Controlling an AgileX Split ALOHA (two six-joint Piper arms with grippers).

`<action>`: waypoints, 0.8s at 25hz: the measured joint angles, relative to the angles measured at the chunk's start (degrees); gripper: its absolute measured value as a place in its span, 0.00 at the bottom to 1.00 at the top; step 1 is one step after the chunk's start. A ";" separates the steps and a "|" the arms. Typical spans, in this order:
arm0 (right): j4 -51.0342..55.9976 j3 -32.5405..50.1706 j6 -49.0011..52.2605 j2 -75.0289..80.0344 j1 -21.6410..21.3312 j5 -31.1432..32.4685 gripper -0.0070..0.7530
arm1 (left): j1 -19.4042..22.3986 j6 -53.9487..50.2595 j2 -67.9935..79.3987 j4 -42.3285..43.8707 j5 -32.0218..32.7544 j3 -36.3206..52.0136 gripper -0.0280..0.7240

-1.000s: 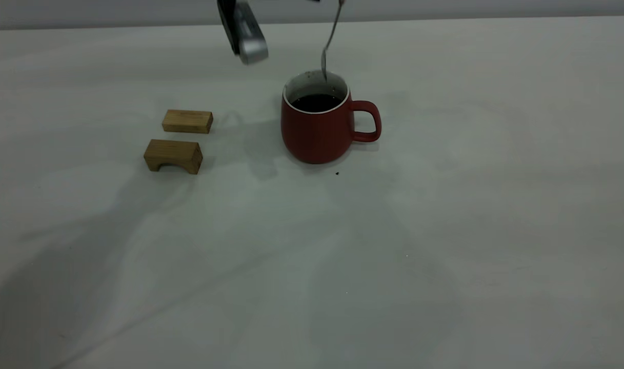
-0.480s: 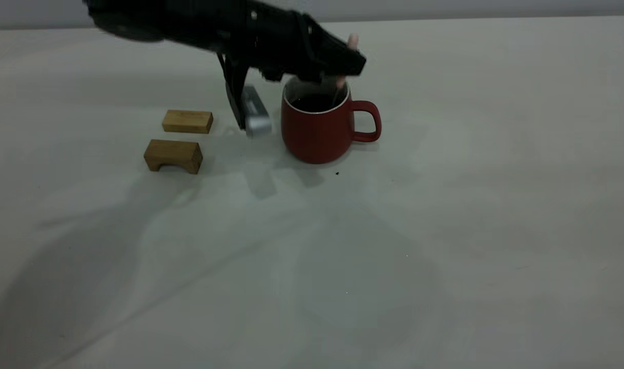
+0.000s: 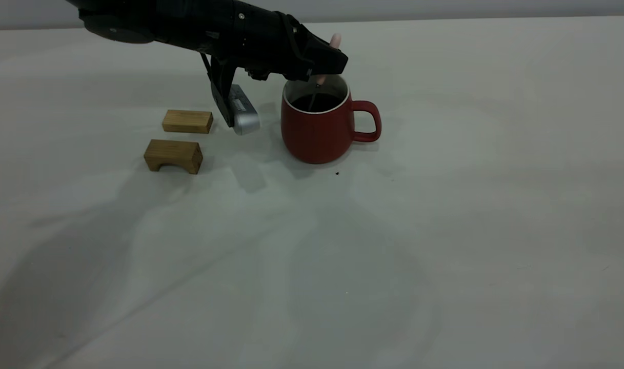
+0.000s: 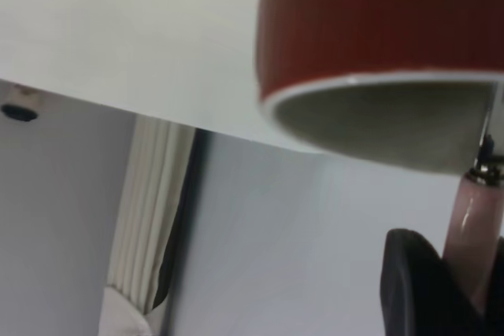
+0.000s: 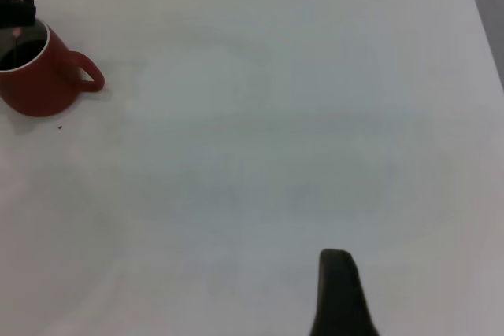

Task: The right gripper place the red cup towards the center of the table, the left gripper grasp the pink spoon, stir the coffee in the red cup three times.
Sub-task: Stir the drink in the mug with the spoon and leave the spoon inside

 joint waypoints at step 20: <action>0.00 0.00 0.00 0.00 0.00 0.00 0.74 | -0.10 -1.73 0.00 7.58 3.64 -3.04 0.24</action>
